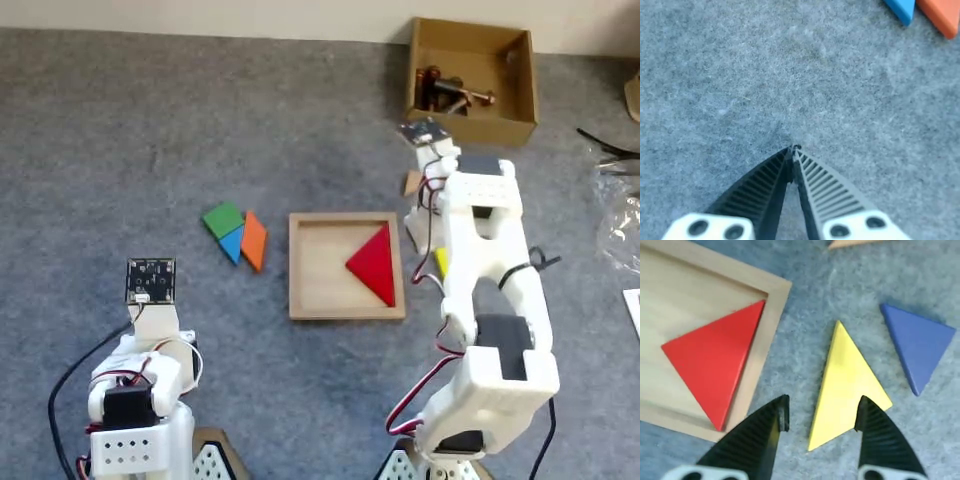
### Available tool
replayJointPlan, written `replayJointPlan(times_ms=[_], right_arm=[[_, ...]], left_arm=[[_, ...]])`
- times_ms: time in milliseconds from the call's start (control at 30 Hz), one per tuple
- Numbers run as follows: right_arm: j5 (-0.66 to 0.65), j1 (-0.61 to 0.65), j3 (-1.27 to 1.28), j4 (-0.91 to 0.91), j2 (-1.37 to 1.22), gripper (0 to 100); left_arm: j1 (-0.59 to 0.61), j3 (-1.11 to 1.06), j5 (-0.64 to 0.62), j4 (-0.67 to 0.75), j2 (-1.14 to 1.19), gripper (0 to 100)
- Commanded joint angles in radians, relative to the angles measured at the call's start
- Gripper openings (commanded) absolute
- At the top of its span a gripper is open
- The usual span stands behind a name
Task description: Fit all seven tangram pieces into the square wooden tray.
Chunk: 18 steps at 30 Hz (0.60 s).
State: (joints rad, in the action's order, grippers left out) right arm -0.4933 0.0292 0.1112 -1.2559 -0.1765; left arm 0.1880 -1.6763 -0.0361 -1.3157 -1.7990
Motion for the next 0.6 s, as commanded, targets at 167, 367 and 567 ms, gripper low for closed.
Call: replayJointPlan(times_ms=[167,367,567], right_arm=[[-0.101,-0.065,0.051,0.001,0.048,26.8],[-0.164,-0.108,0.097,0.070,0.048,32.5],[-0.169,-0.101,0.166,0.120,0.050,32.7]], left_arm=[[0.008,-0.021,-0.002,-0.008,0.007,0],[0.008,-0.021,-0.002,-0.008,0.007,0],[0.008,-0.021,-0.002,-0.008,0.007,0]])
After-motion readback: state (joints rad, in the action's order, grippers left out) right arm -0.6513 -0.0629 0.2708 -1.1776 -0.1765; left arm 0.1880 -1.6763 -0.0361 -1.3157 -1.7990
